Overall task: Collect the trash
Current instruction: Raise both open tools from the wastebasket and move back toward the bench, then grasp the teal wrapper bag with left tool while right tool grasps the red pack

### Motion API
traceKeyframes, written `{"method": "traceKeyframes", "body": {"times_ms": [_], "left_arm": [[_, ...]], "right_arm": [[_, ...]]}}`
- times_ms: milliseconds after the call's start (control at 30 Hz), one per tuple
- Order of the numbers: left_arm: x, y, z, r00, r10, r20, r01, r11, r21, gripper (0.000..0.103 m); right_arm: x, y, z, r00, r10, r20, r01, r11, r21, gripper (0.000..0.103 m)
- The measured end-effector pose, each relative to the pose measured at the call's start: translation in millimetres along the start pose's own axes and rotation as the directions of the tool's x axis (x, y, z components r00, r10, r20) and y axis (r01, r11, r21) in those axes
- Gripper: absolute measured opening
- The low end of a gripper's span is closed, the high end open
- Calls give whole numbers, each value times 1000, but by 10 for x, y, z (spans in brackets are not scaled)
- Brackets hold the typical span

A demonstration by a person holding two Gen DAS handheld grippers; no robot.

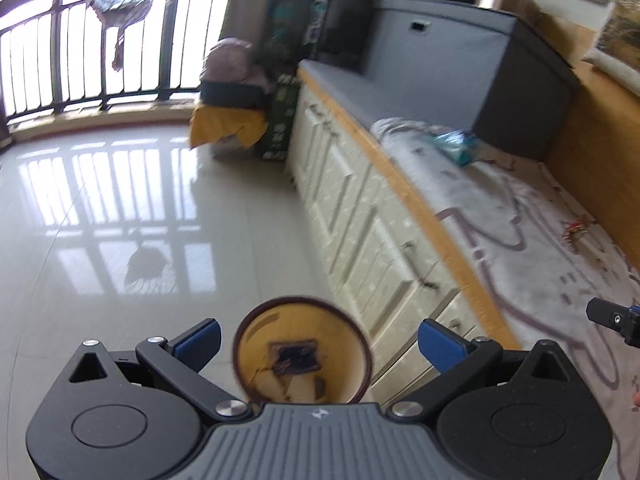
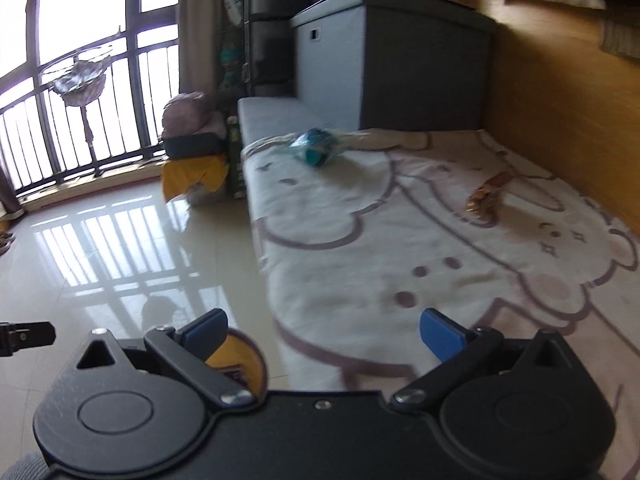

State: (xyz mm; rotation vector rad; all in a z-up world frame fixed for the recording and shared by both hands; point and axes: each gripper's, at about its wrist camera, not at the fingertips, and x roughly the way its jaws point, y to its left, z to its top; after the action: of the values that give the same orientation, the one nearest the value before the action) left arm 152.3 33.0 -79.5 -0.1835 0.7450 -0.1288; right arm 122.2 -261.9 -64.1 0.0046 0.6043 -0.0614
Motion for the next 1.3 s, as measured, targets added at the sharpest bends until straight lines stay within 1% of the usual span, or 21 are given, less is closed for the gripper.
{"method": "traceKeyframes", "body": {"times_ms": [133, 233, 300, 600, 667, 767, 867, 967, 1000, 1100, 1200, 1267, 1300], "left_arm": [[93, -277, 114, 997, -73, 27, 71, 996, 57, 103], [181, -530, 202, 994, -95, 59, 88, 989, 119, 103], [254, -683, 273, 992, -106, 67, 96, 985, 140, 103], [680, -1201, 547, 976, -187, 110, 175, 979, 107, 103], [774, -1308, 581, 972, -202, 121, 190, 976, 107, 103], [898, -1424, 629, 963, -216, 160, 204, 975, 90, 103], [1035, -1505, 676, 955, -242, 174, 229, 969, 93, 103], [1183, -1563, 737, 953, -250, 172, 237, 967, 95, 103], [1237, -1580, 770, 953, -248, 173, 235, 967, 94, 103], [1394, -1627, 892, 953, -243, 180, 229, 969, 95, 103], [1567, -1673, 1012, 950, -247, 190, 234, 968, 88, 103], [1707, -1712, 1092, 949, -252, 189, 241, 967, 84, 103], [1778, -1729, 1133, 946, -261, 191, 250, 965, 80, 103]], "right_arm": [[36, -289, 75, 999, -30, 24, 29, 999, 34, 103], [97, -502, 134, 997, -65, 44, 61, 996, 68, 103], [151, -639, 179, 994, -88, 60, 82, 992, 97, 103], [578, -1142, 338, 987, -133, 95, 106, 964, 245, 102], [681, -1214, 371, 985, -135, 105, 103, 957, 272, 102], [823, -1304, 407, 982, -140, 124, 96, 947, 308, 102], [998, -1383, 430, 978, -137, 156, 76, 935, 345, 102], [1177, -1448, 474, 976, -125, 176, 49, 923, 383, 97], [1235, -1474, 496, 973, -128, 194, 40, 914, 403, 96], [1387, -1596, 545, 958, -144, 247, 9, 878, 478, 95], [1546, -1765, 600, 954, -156, 256, -4, 847, 531, 95], [1653, -1879, 635, 952, -158, 264, -13, 837, 547, 95], [1717, -1944, 652, 951, -160, 265, -14, 833, 553, 92]]}}
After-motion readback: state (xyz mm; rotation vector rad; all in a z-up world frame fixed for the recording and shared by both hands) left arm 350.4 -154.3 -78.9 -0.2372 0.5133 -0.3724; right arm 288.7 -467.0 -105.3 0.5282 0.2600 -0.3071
